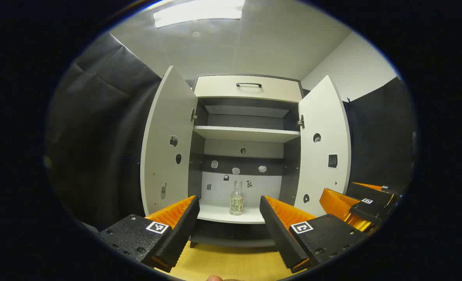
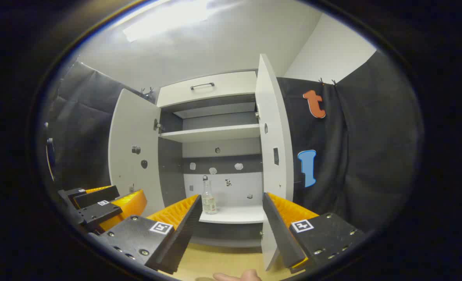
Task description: Grasp the bottle in the cabinet with the left hand and place it on the coaster, then close the right door with the right hand and the left door with the left hand.
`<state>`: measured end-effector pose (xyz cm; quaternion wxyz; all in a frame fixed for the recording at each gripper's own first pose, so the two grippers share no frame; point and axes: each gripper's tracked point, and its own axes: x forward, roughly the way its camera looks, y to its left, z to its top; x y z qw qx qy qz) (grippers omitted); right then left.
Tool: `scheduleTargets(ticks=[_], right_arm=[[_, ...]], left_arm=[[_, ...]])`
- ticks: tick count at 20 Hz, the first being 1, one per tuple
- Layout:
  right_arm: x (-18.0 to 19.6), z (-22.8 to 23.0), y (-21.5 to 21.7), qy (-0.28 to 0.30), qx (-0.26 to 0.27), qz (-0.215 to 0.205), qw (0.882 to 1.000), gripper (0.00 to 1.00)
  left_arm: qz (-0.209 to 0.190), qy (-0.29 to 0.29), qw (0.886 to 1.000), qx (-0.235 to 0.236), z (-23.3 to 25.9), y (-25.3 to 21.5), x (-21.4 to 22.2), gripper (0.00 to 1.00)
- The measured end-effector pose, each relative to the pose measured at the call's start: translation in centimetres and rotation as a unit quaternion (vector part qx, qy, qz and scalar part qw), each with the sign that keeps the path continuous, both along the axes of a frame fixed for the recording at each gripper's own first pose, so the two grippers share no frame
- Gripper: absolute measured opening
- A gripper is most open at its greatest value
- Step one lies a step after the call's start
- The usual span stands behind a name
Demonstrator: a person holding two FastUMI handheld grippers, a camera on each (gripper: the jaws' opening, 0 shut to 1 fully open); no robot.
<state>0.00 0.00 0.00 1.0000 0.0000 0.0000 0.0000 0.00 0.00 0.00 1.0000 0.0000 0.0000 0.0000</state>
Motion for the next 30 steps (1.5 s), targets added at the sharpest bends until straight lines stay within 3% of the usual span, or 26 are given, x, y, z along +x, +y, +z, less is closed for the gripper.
scheduleTargets(ticks=[19,30], right_arm=[[0.2,0.2,-0.2,0.000,-0.001,-0.004,1.000,0.93],[-0.4,0.7,-0.8,-0.016,-0.003,-0.046,0.999,0.92]], left_arm=[[0.000,0.002,1.000,0.006,-0.6,-0.9,0.2,0.98],[-0.040,0.026,0.999,-0.011,-3.2,-2.8,3.5,0.98]])
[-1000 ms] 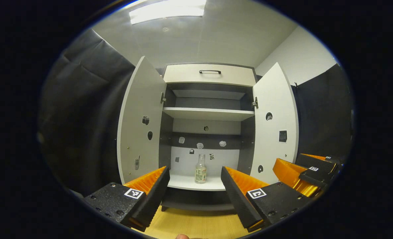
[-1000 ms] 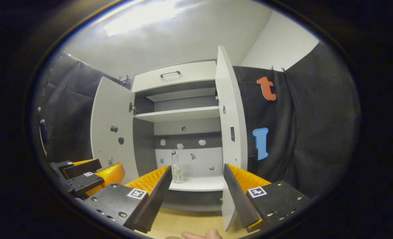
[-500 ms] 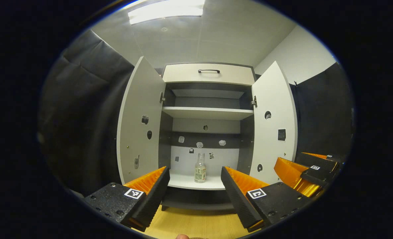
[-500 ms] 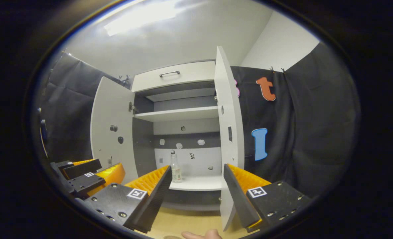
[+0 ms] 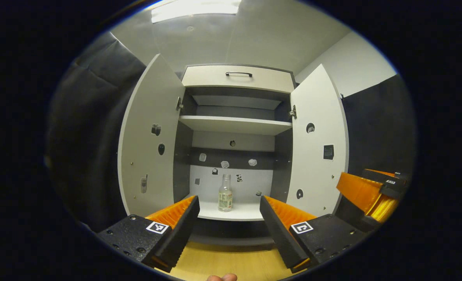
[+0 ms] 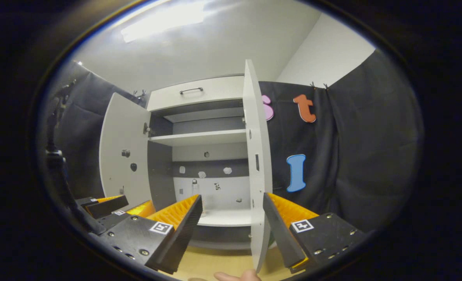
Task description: Grasp the bottle in the cabinet with the left hand and place it on the coaster, then close the right door with the right hand and the left door with the left hand.
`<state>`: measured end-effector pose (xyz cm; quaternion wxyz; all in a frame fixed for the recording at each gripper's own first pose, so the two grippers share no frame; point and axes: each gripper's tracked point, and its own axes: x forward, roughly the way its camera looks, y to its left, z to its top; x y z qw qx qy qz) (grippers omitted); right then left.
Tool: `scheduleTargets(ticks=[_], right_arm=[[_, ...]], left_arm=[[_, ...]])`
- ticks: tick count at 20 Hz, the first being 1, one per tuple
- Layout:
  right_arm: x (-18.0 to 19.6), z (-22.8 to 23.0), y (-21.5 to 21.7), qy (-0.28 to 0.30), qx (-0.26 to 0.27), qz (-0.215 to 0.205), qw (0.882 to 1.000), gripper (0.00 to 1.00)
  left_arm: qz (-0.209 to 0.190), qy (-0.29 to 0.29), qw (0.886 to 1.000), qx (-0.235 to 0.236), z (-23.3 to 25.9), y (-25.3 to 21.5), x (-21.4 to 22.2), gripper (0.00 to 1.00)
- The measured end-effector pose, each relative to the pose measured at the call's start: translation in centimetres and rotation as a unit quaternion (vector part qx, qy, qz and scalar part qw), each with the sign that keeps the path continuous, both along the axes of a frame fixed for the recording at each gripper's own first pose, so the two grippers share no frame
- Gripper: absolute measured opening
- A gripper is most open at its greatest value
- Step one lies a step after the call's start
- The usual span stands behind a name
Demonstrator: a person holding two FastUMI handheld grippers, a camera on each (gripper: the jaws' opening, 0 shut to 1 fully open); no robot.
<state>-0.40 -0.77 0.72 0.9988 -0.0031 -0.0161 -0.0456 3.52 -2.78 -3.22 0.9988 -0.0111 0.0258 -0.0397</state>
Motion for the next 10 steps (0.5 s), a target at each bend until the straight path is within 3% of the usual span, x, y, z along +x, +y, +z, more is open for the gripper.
scheduleTargets(ticks=[10], right_arm=[[-2.3,1.3,-5.5,-0.012,-0.027,-0.093,0.995,0.92]], left_arm=[[-0.023,0.024,0.999,0.004,-3.8,-0.9,13.5,0.98]])
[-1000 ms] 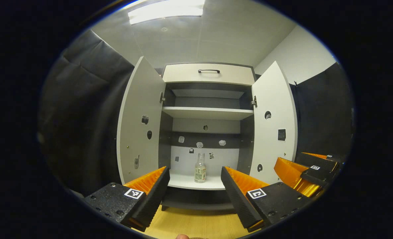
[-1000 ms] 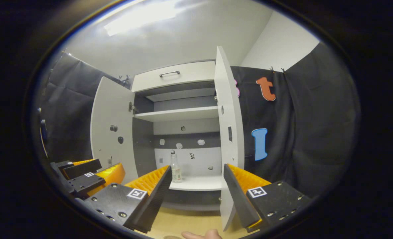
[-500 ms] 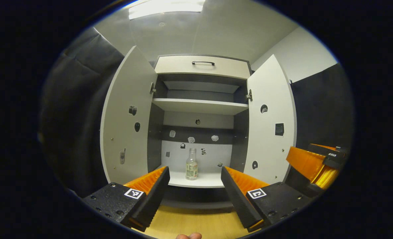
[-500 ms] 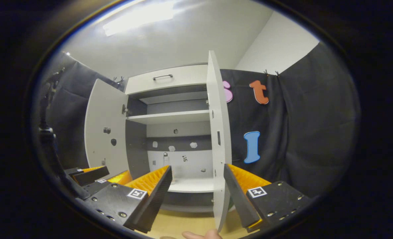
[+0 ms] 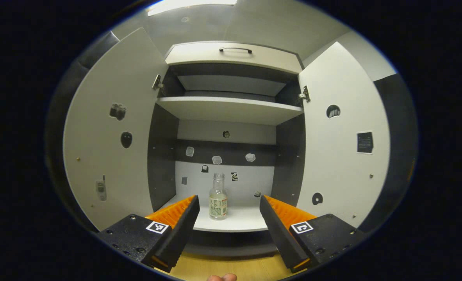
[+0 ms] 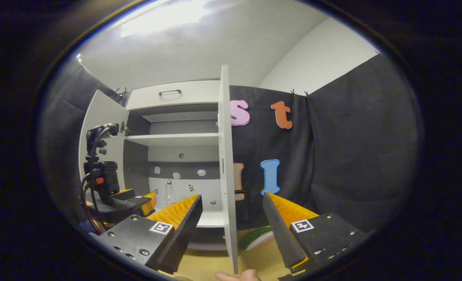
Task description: Grasp the bottle in the cabinet with the left hand and place it on the coaster, then close the right door with the right hand and the left door with the left hand.
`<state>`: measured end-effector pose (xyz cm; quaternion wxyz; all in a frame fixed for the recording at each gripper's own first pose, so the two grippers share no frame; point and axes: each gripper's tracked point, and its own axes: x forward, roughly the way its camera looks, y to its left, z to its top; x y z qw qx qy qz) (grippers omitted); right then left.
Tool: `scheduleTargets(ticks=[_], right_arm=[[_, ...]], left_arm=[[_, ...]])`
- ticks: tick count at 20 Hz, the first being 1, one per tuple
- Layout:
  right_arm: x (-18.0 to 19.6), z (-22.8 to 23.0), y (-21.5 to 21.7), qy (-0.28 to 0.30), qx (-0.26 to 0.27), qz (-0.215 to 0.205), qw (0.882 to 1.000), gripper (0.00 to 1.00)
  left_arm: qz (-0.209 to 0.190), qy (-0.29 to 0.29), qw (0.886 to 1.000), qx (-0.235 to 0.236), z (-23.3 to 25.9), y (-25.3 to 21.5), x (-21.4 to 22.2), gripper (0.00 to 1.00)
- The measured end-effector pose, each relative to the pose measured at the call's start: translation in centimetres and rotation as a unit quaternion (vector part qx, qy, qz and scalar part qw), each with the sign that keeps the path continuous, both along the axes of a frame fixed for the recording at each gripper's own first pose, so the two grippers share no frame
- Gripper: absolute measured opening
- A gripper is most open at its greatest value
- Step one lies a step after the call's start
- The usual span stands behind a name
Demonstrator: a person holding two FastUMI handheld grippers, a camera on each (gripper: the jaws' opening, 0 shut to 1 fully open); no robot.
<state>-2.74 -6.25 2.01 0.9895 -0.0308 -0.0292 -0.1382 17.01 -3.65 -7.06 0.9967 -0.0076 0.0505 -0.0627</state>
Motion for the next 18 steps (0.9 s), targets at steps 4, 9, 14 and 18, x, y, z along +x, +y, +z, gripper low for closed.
scheduleTargets(ticks=[4,9,14,18], right_arm=[[-0.2,0.1,-2.2,-0.002,-0.011,-0.045,0.999,0.94],[-0.9,0.0,-4.6,0.004,-0.020,-0.099,0.995,0.94],[-2.4,-0.4,-6.9,0.011,-0.025,-0.153,0.988,0.94],[-3.8,-0.8,-8.2,0.018,-0.029,-0.188,0.982,0.94]], left_arm=[[0.003,0.017,1.000,0.009,-2.3,0.0,6.3,0.98],[0.025,0.030,0.999,0.025,-5.0,1.0,13.3,0.98],[0.036,0.037,0.998,0.029,-6.6,1.5,18.9,0.98],[0.043,0.044,0.998,0.028,-7.5,1.9,21.6,0.98]])
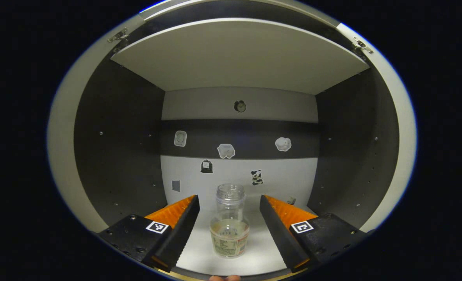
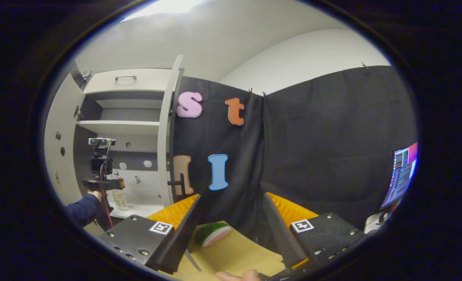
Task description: Grasp the bottle in the cabinet with the left hand and place it on the coaster, then close the right door with the right hand and the left door with the left hand.
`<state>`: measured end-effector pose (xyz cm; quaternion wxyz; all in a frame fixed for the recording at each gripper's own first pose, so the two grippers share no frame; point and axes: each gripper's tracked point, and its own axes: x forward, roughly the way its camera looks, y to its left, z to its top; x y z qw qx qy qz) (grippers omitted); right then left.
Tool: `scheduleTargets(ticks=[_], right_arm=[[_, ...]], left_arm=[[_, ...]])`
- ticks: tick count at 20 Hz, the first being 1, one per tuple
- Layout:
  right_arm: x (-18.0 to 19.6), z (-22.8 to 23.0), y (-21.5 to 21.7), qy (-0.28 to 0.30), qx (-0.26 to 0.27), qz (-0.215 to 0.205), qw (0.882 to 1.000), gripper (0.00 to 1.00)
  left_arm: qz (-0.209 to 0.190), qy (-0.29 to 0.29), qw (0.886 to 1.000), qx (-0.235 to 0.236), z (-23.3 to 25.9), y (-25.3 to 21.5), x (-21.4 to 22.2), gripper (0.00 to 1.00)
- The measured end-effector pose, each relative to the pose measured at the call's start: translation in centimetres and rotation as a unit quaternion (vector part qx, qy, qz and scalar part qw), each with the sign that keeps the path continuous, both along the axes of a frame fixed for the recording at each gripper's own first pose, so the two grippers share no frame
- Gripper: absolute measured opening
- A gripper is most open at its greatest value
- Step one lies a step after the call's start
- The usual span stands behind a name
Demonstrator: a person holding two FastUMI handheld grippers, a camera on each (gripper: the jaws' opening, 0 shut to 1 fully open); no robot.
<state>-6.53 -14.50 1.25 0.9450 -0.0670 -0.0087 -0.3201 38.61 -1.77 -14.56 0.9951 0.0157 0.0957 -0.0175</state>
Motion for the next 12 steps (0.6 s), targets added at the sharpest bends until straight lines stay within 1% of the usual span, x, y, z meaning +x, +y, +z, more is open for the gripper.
scheduleTargets(ticks=[1,2,4,5,7,8,9,12], right_arm=[[-0.3,-0.1,-0.2,0.002,0.000,-0.006,1.000,0.94],[-0.3,-0.1,-0.3,0.004,0.001,-0.010,1.000,0.94],[-0.4,-0.1,-0.3,0.004,0.001,-0.013,1.000,0.94],[-0.3,-0.2,-0.2,0.005,0.001,-0.012,1.000,0.95],[-0.1,-0.3,-0.1,0.005,-0.001,-0.006,1.000,0.93],[0.0,-0.3,0.1,0.006,-0.001,-0.002,1.000,0.95],[0.2,-0.4,0.3,0.008,-0.001,0.002,1.000,0.93],[0.4,-0.7,0.6,0.010,-0.001,0.012,1.000,0.94]], left_arm=[[0.000,0.003,1.000,-0.004,-0.2,0.0,0.5,0.98],[0.002,0.006,1.000,-0.007,-0.5,0.1,0.9,0.95],[0.006,0.022,1.000,-0.013,-1.2,0.2,1.2,0.82],[0.009,0.028,0.999,-0.013,-1.5,0.4,1.4,0.73],[0.013,0.026,1.000,-0.006,-1.4,0.7,1.8,0.51],[0.011,0.032,0.999,-0.002,-1.8,0.7,1.7,0.50],[0.008,0.031,0.999,-0.001,-1.6,0.6,1.7,0.49],[-0.001,0.031,0.999,-0.009,-1.3,0.4,1.5,0.46]])
